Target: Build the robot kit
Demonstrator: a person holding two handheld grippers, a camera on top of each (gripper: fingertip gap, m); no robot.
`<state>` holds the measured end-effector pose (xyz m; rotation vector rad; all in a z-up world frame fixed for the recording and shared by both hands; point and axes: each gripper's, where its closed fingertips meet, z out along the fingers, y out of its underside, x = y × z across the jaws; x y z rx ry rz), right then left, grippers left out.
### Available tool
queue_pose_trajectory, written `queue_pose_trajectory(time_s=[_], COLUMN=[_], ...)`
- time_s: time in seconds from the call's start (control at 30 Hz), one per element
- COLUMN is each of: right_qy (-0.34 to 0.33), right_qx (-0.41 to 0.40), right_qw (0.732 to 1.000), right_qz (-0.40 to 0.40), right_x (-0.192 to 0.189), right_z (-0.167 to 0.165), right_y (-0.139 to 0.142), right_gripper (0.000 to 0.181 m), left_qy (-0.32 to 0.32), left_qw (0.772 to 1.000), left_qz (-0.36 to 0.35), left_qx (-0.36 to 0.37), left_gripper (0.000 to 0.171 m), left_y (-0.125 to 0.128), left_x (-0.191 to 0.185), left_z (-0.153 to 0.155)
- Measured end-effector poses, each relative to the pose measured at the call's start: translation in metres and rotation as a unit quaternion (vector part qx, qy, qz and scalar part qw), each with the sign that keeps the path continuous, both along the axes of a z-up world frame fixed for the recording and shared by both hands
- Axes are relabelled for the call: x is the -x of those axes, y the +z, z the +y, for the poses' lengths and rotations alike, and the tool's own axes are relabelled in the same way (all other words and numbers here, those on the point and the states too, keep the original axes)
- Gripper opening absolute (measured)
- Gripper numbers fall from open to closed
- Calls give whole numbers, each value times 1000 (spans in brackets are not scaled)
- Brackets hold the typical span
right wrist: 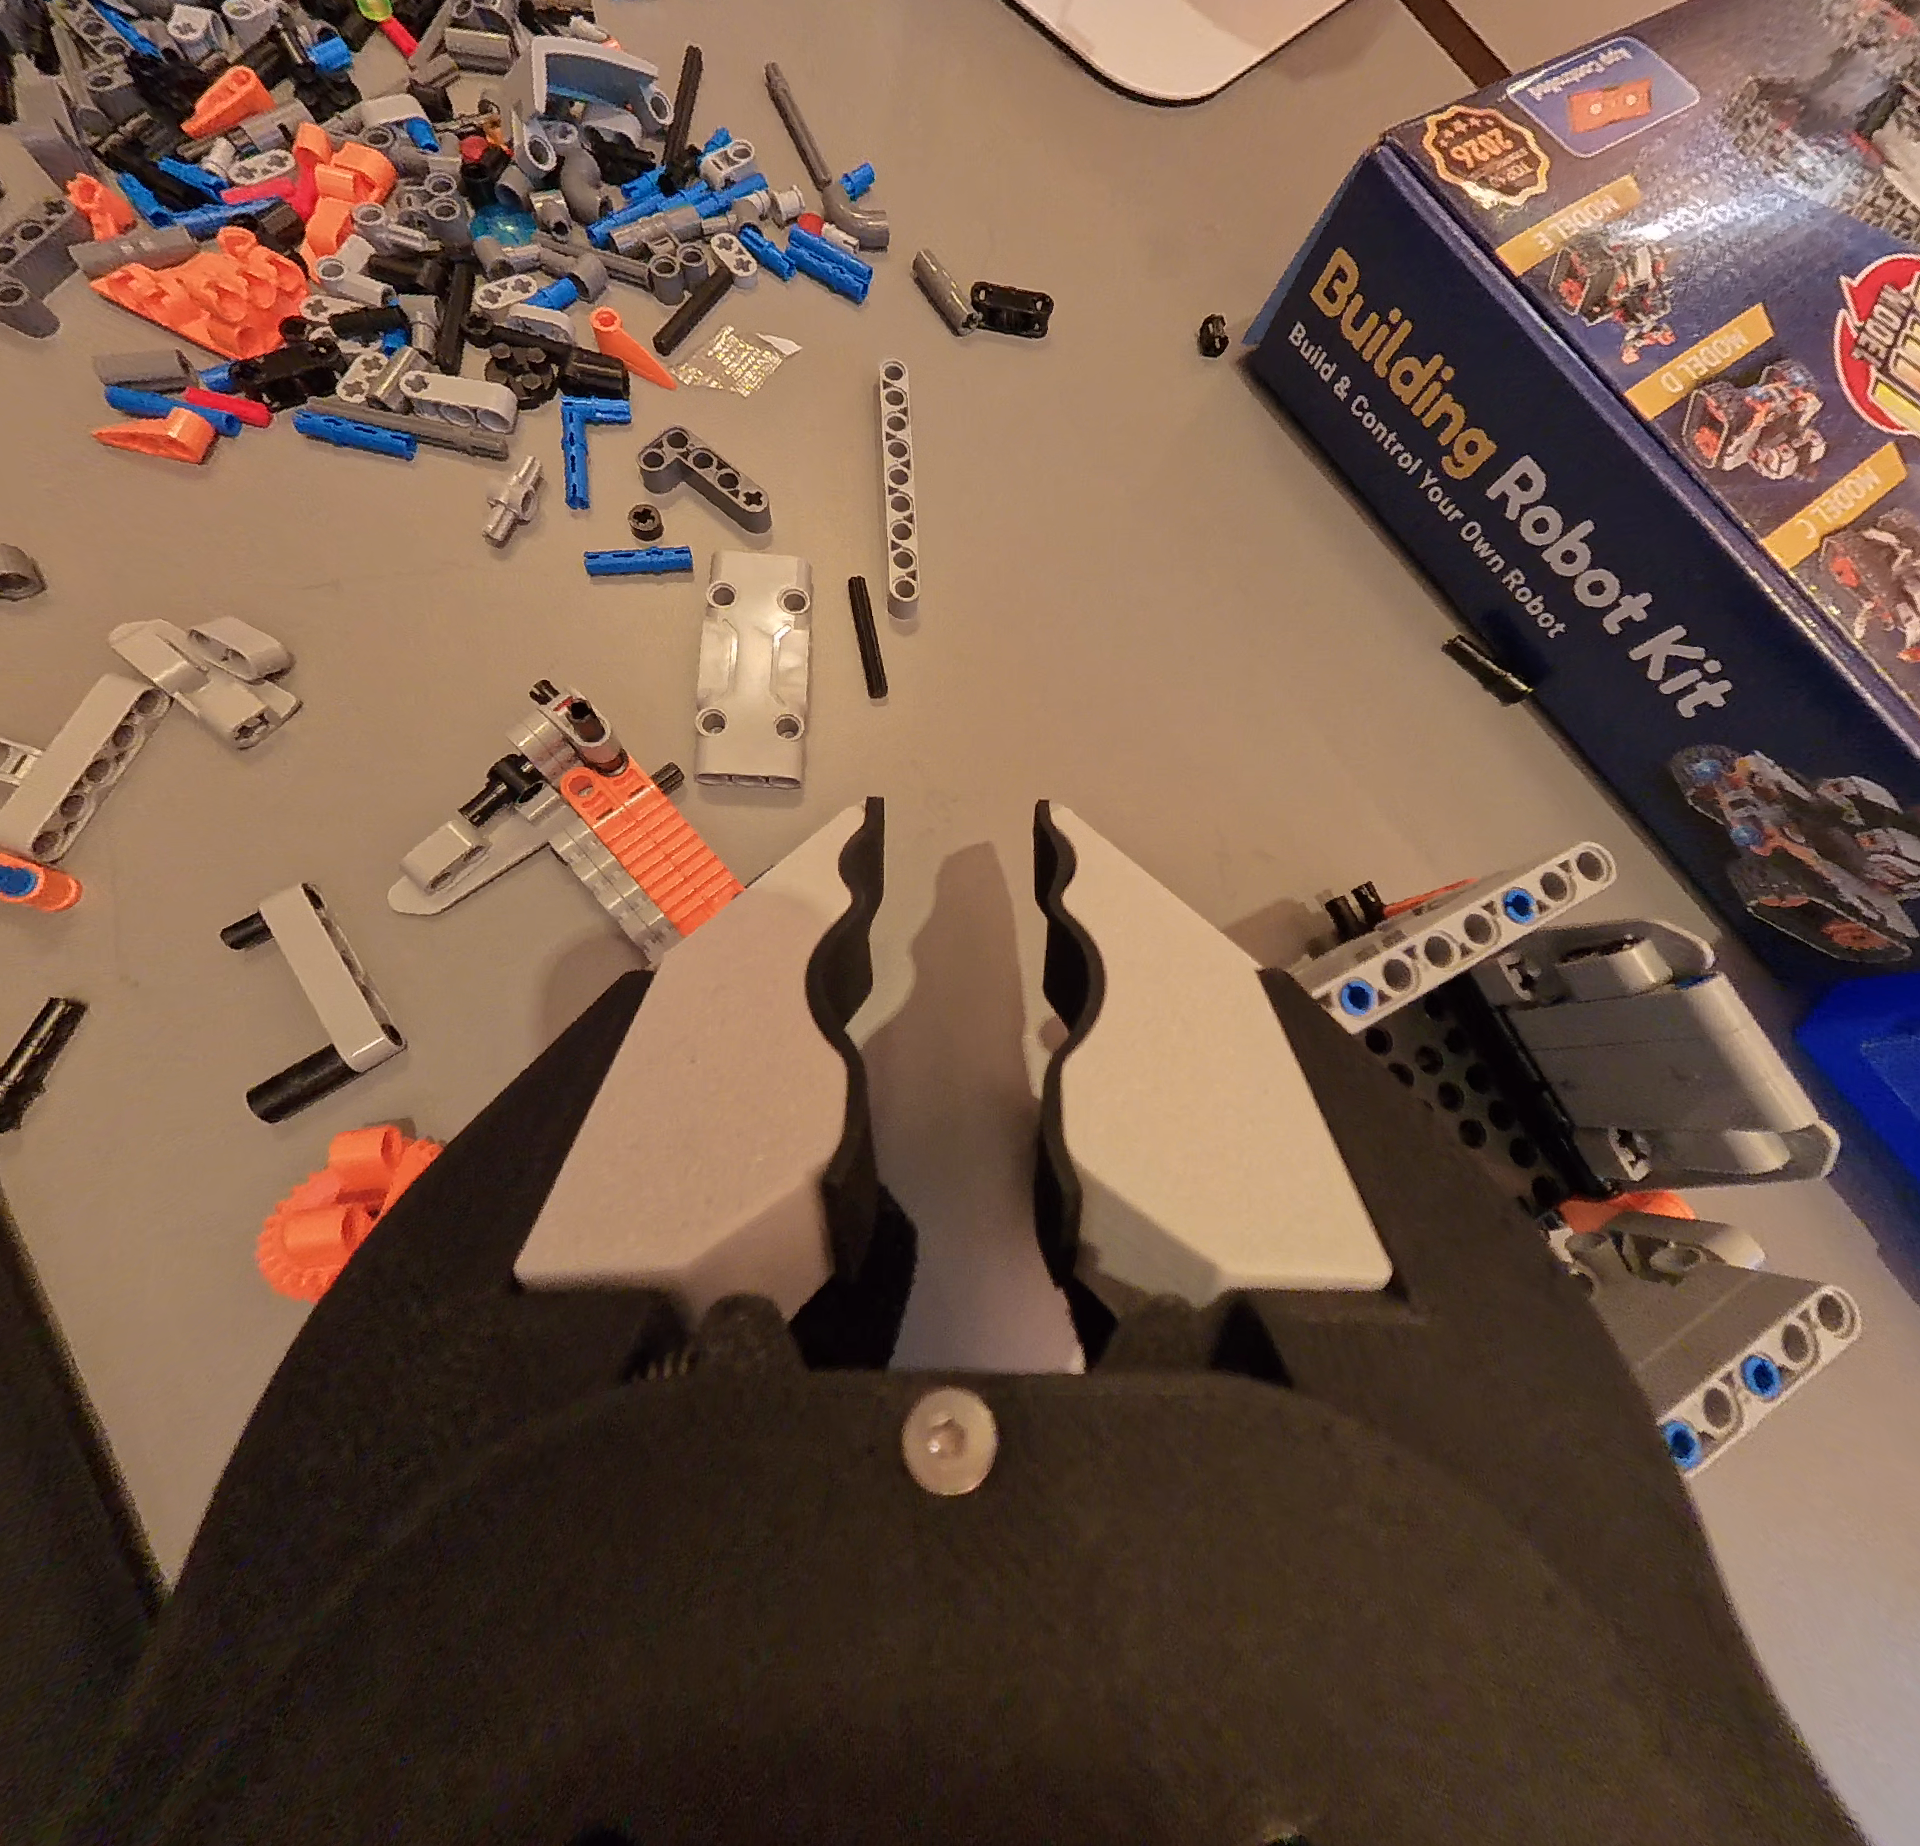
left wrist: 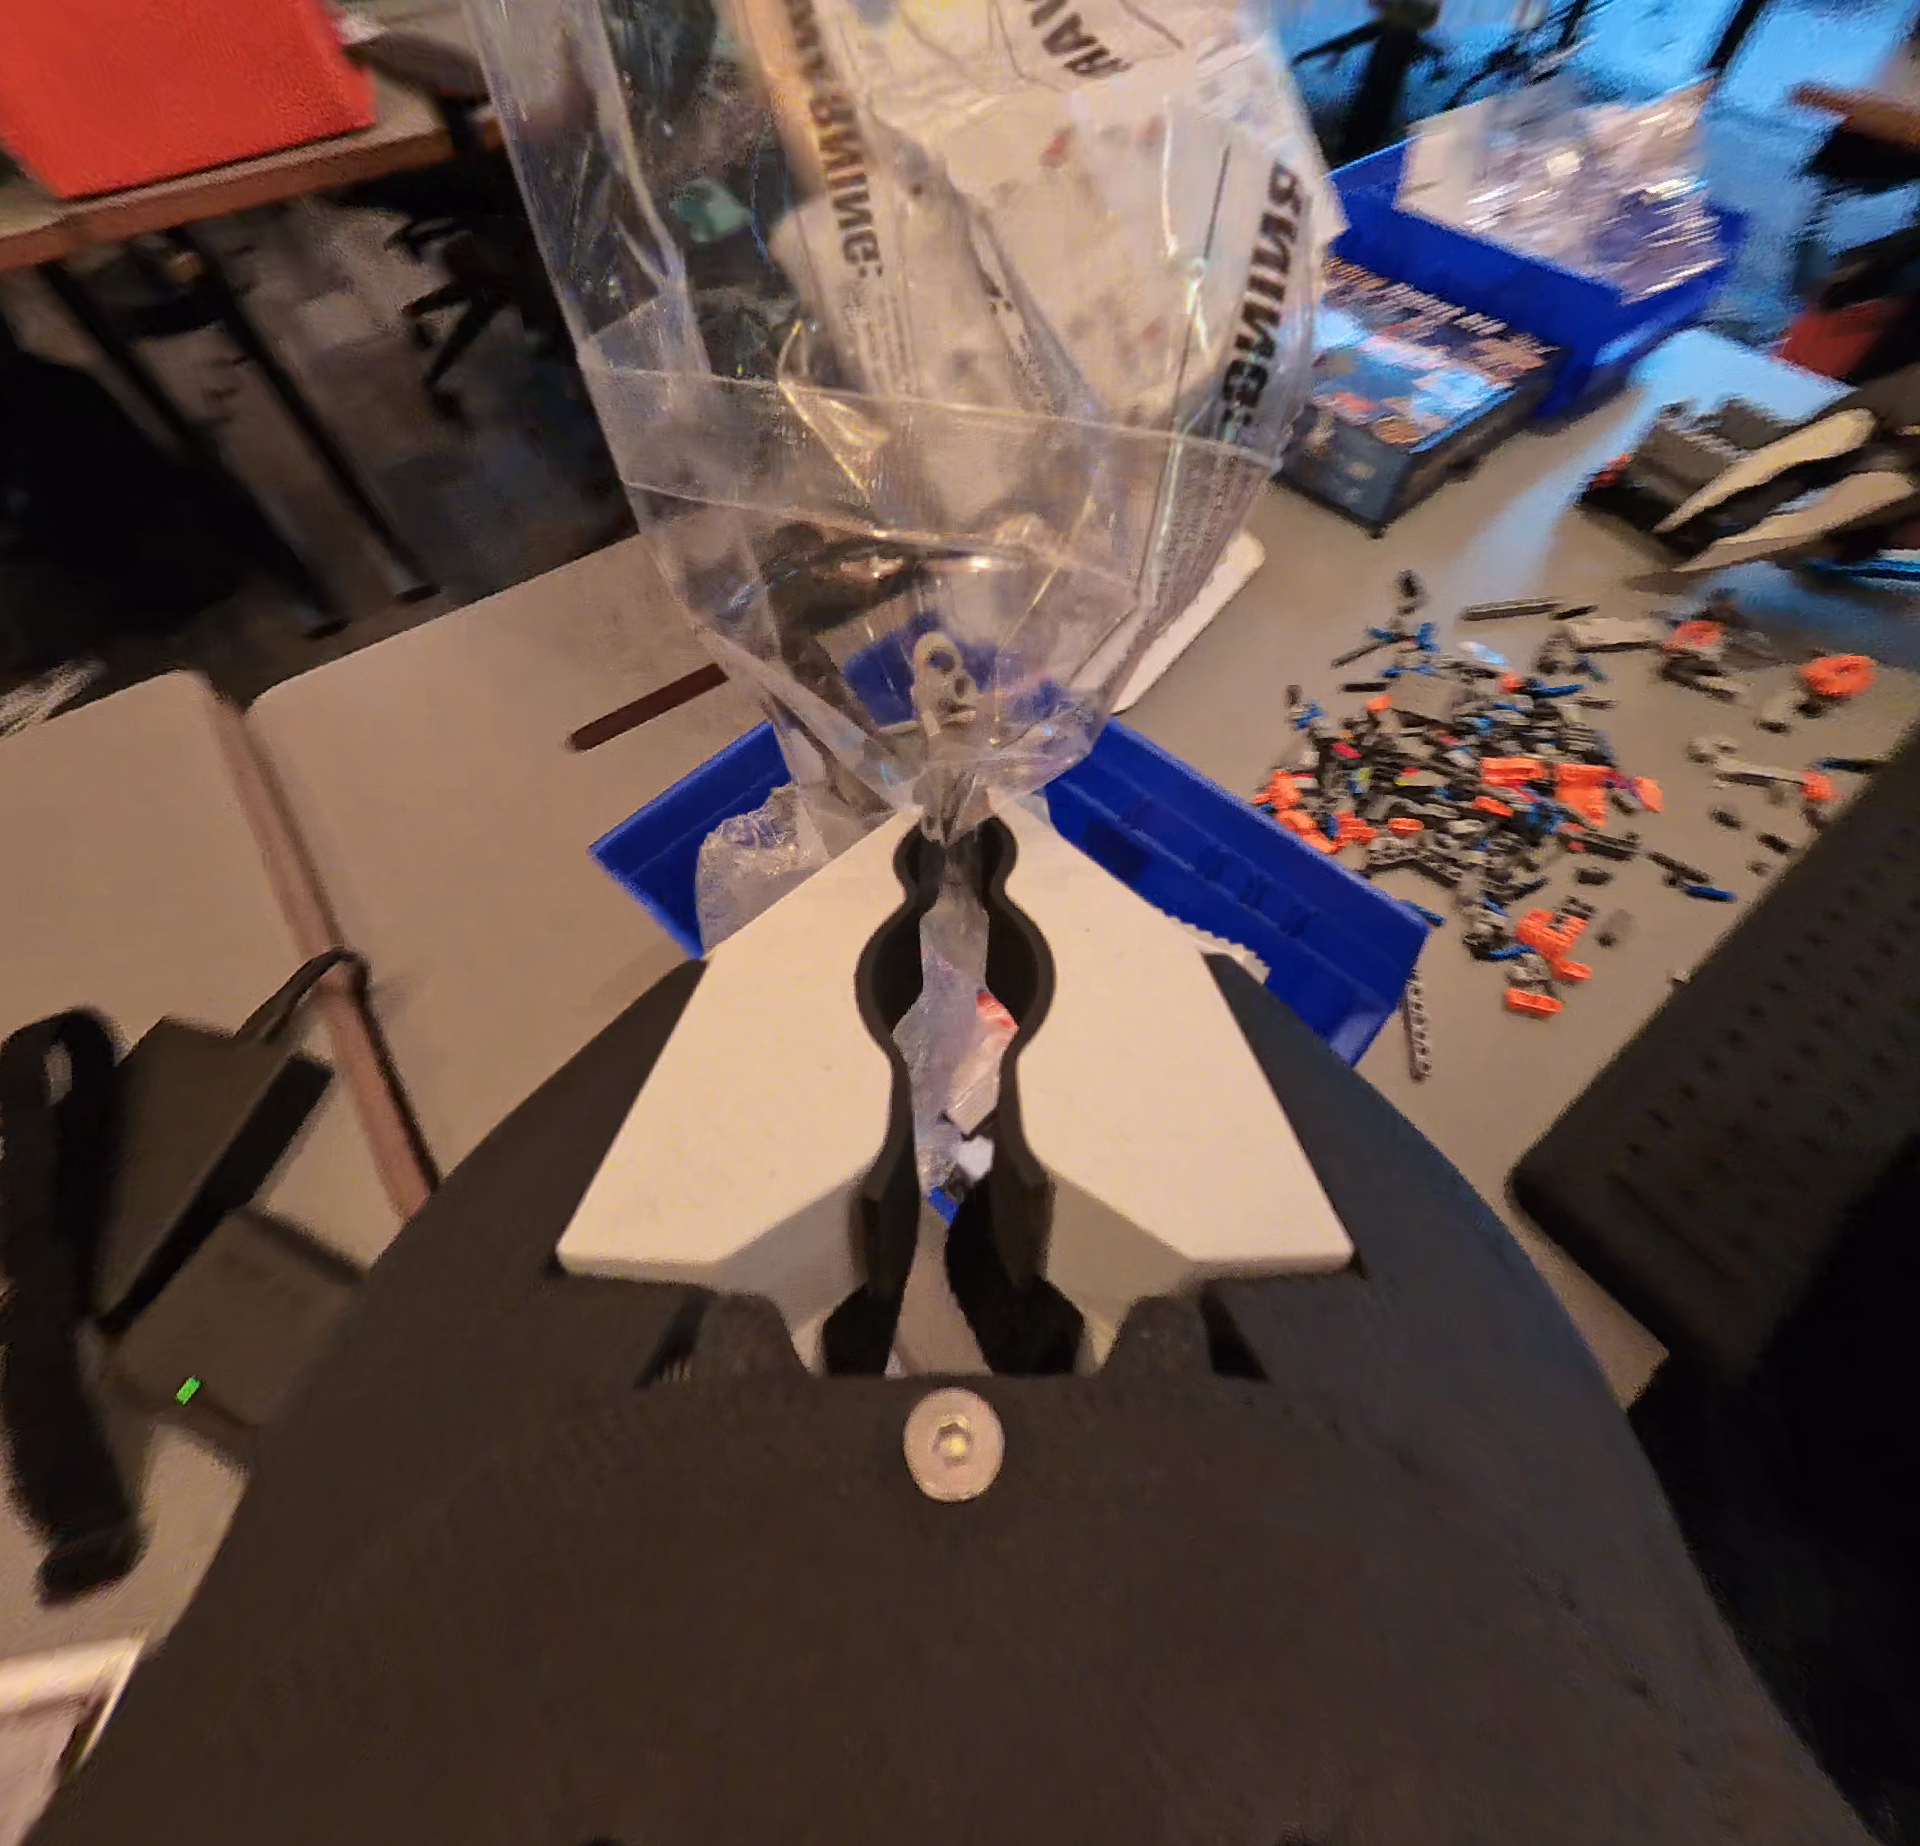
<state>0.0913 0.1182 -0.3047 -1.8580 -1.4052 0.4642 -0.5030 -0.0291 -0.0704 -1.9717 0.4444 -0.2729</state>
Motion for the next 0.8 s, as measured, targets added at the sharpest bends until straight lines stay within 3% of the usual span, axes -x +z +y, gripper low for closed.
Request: queue_pose_trajectory(time_s=[0.1,0.23,0.47,0.63,0.7,0.8], right_qy=[2,3,3,2,1,2], right_qx=[-1,-3,-4,-5,-5,-6], right_qw=[1000,1000,1000,1000,1000,1000], right_qz=[0,2,2,-1,-2,-3], right_x=[0,0,0,0,-1,0], right_z=[-1,-2,-2,-1,-1,-1], right_y=[0,2,3,2,1,1], right_gripper=[27,27,27,27,27,27], left_qy=[-62,-100,-90,-25,-4,34], left_qw=[998,994,995,988,972,920], left_qz=[-21,-28,21,145,228,385], left_qx=[-22,-31,-25,-47,-60,-58], left_gripper=[2,3,3,3,3,3], left_y=[-6,-15,-15,-12,-15,-29], left_x=[-7,-14,-16,-20,-31,-47], left_z=[-5,-5,9,28,37,57])
